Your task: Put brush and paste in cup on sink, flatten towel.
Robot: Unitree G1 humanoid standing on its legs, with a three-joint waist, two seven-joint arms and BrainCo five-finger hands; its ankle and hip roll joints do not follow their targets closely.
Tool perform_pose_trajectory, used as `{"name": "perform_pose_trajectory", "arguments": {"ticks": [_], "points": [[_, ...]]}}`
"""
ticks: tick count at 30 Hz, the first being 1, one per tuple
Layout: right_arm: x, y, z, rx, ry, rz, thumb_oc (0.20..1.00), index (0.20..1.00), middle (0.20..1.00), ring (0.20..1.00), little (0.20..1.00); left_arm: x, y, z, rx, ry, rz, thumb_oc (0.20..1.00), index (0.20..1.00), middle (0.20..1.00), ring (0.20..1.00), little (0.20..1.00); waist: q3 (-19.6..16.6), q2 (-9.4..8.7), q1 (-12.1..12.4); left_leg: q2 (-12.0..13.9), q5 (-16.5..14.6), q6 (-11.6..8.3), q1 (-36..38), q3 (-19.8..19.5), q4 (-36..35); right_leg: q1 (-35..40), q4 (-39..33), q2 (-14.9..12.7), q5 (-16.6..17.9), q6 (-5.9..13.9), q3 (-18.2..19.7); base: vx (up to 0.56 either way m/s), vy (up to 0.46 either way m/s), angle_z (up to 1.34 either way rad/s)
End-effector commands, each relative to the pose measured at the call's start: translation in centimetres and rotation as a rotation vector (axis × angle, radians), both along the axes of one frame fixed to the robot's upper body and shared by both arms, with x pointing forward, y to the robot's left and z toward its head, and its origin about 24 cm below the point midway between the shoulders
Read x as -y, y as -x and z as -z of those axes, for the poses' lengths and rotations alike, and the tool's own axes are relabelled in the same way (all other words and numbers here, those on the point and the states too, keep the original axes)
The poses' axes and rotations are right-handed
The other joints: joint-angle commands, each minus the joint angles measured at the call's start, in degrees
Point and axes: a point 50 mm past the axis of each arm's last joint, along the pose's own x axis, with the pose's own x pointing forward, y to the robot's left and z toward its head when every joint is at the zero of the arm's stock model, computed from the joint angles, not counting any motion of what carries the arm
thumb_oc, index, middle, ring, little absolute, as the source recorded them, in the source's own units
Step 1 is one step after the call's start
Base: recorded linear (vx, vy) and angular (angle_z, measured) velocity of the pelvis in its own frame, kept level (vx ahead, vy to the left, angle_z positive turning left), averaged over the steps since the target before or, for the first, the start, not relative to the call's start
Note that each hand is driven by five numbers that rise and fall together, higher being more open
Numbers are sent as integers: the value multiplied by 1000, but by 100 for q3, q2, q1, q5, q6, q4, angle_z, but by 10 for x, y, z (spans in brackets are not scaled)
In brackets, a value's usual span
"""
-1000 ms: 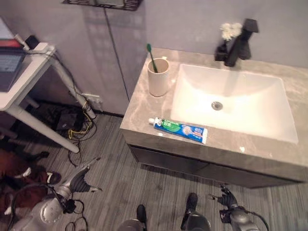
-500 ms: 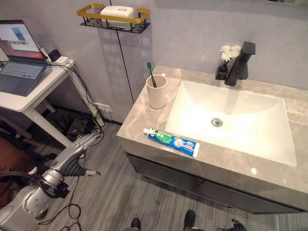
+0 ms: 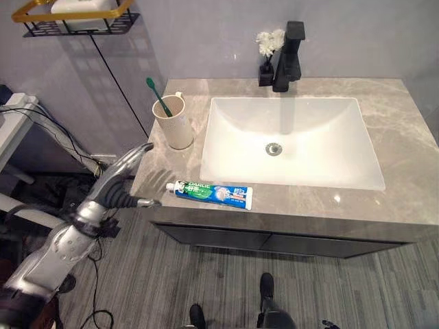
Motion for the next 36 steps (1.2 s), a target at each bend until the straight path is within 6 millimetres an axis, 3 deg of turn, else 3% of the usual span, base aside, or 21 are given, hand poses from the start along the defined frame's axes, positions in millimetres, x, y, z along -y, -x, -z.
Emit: {"name": "perform_pose_trajectory", "arguments": {"ticks": [1, 15, 36], "points": [[-5, -21, -2, 40, -25, -4, 1000, 1000, 1000, 1000, 1000, -4, -7, -25, 66, 51, 9, 1000, 1000, 1000, 1000, 1000, 320, -92, -116, -21, 284, 24, -297, -156, 63, 460, 27, -374, -92, 598, -29, 24, 3, -21], [-19, -37, -2, 91, -65, -31, 1000, 1000, 1000, 1000, 1000, -7, -24, -26, 52, -37, -29, 1000, 1000, 1000, 1000, 1000, 373, -313, -271, 111, 388, -53, -558, -19, 63, 57, 27, -261, -30, 572, 199, 7, -24, -9], [-20, -39, -3, 110, -68, -41, 1000, 1000, 1000, 1000, 1000, 6, -24, -19, -13, -168, 68, 1000, 1000, 1000, 1000, 1000, 365, -268, -332, 221, 425, -124, -593, 26, 63, -42, 27, -177, -97, 521, 232, 5, -4, -2]]}}
